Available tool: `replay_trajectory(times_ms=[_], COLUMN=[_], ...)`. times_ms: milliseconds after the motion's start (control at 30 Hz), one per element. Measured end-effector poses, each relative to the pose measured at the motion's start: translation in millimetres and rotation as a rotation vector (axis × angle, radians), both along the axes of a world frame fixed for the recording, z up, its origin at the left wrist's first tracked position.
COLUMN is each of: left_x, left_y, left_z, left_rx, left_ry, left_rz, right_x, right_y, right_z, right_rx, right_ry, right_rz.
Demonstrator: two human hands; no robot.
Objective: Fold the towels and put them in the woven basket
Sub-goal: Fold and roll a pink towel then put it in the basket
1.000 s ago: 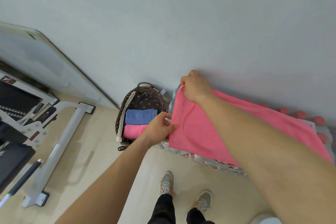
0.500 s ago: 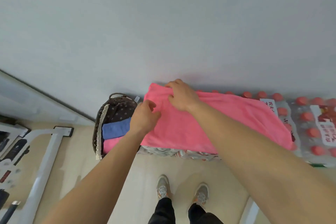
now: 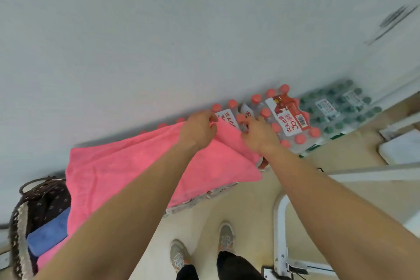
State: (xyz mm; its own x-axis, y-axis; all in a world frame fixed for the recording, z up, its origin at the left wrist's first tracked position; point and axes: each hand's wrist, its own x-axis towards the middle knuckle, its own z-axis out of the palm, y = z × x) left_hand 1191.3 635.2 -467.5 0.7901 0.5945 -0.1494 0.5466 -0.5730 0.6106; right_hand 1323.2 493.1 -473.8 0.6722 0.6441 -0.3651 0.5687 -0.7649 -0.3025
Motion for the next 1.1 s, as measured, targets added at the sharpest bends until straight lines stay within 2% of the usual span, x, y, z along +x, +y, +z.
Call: replay_trajectory(times_ms=[200, 300, 433, 600, 767, 933, 1100], left_x=[54.6, 60.5, 58.1, 54.3, 48.0, 45.5, 44.3], left_y=[-11.6, -16.8, -19.1, -18.9, -13.6, -9.3, -0.7], left_z=[-16.9, -16.9, -10.1, 6.3, 18.8, 26.5, 29.9], left_rx=[0.143, 0.251, 0.251, 0.141, 0.071, 0.060, -0.066], left_ry=[0.289, 0.317, 0.370, 0.350, 0.345, 0.327, 0.176], left_rz=[-0.372, -0.399, -0.404, -0.337, -0.318, -0.333, -0.249], right_x=[1.8, 4.8, 8.7, 10.0, 18.5, 26.1, 32.6], right_y=[-30.4, -32.6, -29.4, -26.0, -15.6, -1.6, 10.4], right_z=[-21.5, -27.9, -19.2, -3.9, 8.2, 14.8, 18.1], right_rx=[0.080, 0.094, 0.202, 0.311, 0.274, 0.395, 0.443], right_ry=[0.084, 0.069, 0.133, 0.324, 0.666, 0.671, 0.650], right_rz=[-0.045, -0.017, -0.094, -0.150, -0.211, -0.212, -0.206])
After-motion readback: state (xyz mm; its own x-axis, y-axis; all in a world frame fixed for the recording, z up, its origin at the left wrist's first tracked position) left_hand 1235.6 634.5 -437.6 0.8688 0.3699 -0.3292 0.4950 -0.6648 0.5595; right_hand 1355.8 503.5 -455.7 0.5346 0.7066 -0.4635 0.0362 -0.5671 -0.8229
